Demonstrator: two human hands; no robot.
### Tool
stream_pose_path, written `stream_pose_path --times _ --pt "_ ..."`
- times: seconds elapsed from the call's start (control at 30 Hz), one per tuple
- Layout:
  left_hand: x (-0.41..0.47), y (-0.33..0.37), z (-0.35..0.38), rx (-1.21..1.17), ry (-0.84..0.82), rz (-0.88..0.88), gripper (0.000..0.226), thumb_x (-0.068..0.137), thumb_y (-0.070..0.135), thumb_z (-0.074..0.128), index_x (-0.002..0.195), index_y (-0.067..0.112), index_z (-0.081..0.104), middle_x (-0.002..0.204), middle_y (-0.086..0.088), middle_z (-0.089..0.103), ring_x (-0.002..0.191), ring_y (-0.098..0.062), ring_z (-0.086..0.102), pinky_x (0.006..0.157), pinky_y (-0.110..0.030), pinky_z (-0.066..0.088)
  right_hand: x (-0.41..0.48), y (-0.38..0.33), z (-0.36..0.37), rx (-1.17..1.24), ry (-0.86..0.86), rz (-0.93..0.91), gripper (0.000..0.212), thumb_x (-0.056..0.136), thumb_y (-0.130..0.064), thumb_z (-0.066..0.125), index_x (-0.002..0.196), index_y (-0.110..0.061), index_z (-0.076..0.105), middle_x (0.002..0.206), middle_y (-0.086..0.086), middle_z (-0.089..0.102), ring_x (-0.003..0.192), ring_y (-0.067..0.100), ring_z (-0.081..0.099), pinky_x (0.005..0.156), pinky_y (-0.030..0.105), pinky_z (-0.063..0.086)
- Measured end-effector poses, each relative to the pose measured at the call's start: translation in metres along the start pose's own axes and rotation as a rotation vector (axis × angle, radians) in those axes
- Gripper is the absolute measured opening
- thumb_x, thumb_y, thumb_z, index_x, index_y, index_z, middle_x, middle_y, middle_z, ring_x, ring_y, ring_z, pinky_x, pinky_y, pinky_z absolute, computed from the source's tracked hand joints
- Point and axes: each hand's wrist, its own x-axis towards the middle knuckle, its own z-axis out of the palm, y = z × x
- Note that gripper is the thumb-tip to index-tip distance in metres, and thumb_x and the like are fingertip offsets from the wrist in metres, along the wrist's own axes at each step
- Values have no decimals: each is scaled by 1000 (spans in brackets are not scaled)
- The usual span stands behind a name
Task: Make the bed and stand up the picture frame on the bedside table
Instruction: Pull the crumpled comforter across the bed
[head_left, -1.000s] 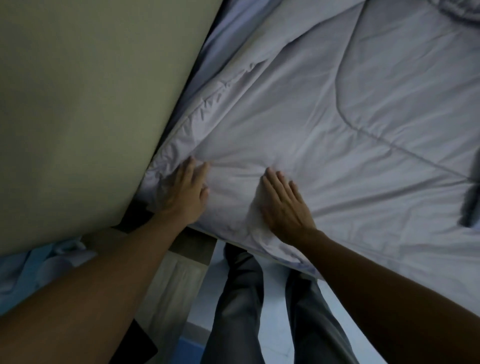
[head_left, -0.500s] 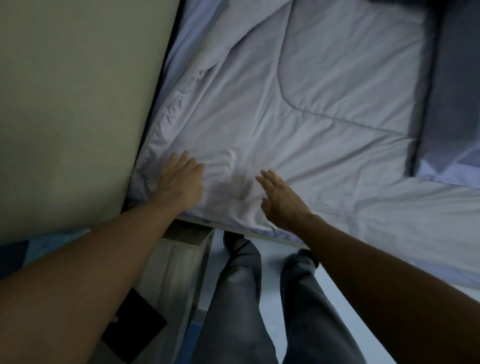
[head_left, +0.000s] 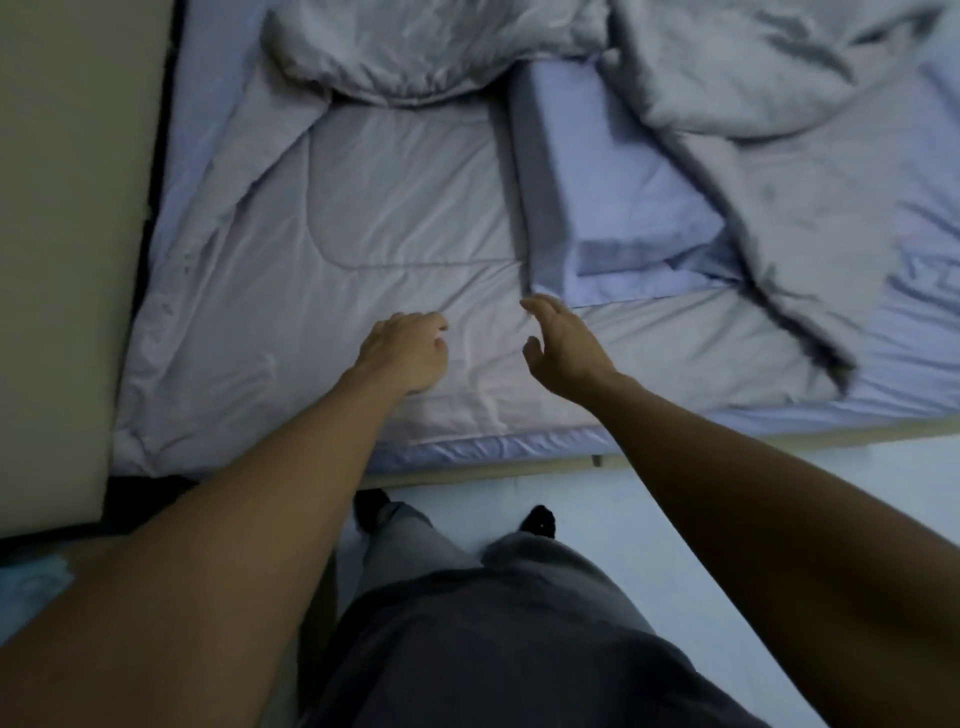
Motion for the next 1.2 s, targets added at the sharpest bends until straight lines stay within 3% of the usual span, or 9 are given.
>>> stream_pose_path --times 0.1,0.23,0.47,0.77,0.97,1.2 --pt "8 86 11 18 31 70 43 95 29 41 137 26 51 141 -8 55 124 -32 53 106 -41 43 -33 65 -53 28 91 58 55 87 -6 54 142 -3 47 149 17 47 131 34 51 106 46 44" --pt "22 185 30 12 5 124 42 94 27 41 133 23 55 137 -13 57 121 -36 55 102 -43 47 -69 141 -113 50 186 160 55 92 -9 53 146 -5 43 151 15 44 138 30 44 111 38 36" --pt "71 330 57 44 -63 232 43 97 28 40 139 24 49 145 -9 52 127 -34 52 107 -44 43 -100 246 -182 99 273 298 55 93 -12 51 147 -9 42 152 12 44 139 27 43 111 35 35" --pt "148 493 95 69 -114 299 38 96 25 43 132 19 56 134 -18 58 116 -38 57 96 -41 50 -105 380 -282 56 249 375 54 93 -14 55 146 -12 44 150 11 46 137 29 43 111 35 34" --pt "169 613 114 69 -194 321 40 97 24 42 137 21 50 138 -14 53 114 -35 58 92 -39 50 -105 466 -360 89 244 447 56 95 -18 53 149 -14 41 153 8 44 142 25 38 113 36 33" --pt "194 701 136 89 -137 291 43 96 28 38 138 28 49 140 -6 53 118 -29 56 93 -34 44 -98 567 -401 87 138 403 56 98 -18 51 152 -14 37 156 8 40 145 26 35 116 38 31"
